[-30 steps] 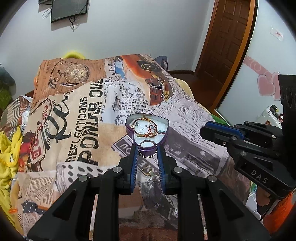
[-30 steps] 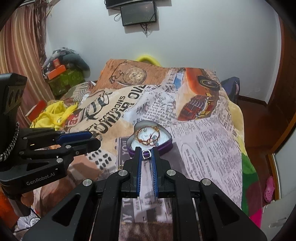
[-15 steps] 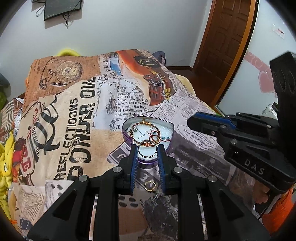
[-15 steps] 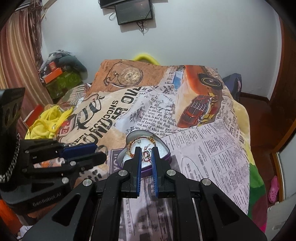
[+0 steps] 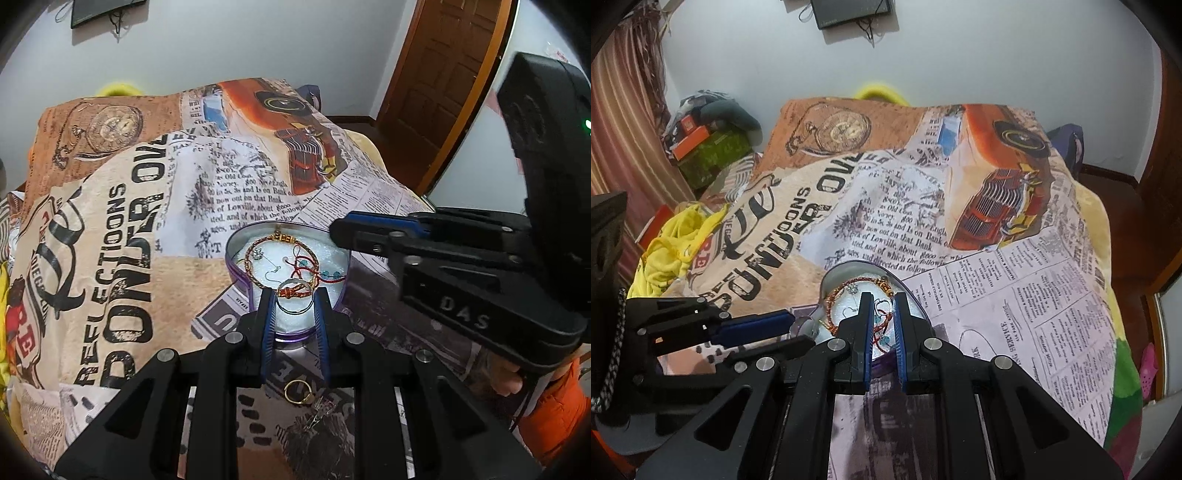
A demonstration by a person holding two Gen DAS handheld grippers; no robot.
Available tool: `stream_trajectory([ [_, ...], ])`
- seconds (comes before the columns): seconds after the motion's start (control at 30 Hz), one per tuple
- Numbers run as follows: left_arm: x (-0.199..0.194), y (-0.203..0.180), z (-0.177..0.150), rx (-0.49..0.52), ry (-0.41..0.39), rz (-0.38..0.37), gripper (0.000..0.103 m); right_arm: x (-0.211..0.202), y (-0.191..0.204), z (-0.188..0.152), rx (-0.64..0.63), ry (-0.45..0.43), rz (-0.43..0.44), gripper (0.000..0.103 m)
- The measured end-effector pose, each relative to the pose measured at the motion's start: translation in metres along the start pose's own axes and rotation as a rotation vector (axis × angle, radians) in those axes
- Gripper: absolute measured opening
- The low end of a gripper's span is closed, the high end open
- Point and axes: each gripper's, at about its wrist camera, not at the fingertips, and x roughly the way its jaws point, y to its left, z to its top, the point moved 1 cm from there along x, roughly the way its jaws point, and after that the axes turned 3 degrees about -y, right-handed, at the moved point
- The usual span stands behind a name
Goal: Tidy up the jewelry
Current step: 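Lower both tools into the tin and open them to drop the rings, then withdraw both tools toward the gold ring and silver charm beside the tin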
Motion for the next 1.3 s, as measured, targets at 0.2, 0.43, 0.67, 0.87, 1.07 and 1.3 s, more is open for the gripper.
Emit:
stream_trajectory([
  [0.2, 0.006, 0.003, -0.001, -0.011, 0.026, -0.019, 0.020, 0.012, -0.003, -0.002, 0.009, 0.037, 0.008, 0.009],
  [0.43, 0.005, 0.002, -0.001, -0.009, 0.020, -0.020, 0.020, 0.017, -0.008, -0.002, 0.022, 0.059, 0.015, 0.009],
  [0.67, -0.011, -0.001, 0.001, 0.002, -0.006, 0.000, 0.020, 0.010, -0.006, 0.000, 0.021, 0.051, 0.005, 0.021],
  [0.87, -0.037, -0.002, 0.003, 0.005, -0.041, 0.027, 0.020, -0.011, 0.002, 0.003, 0.001, 0.013, -0.016, 0.022],
  [1.07, -0.065, -0.006, 0.003, 0.006, -0.080, 0.048, 0.020, -0.034, 0.010, 0.005, -0.009, -0.021, -0.027, 0.022],
  [1.3, -0.095, -0.012, -0.002, 0.013, -0.113, 0.069, 0.020, -0.060, 0.022, 0.001, -0.028, -0.055, -0.048, 0.022],
])
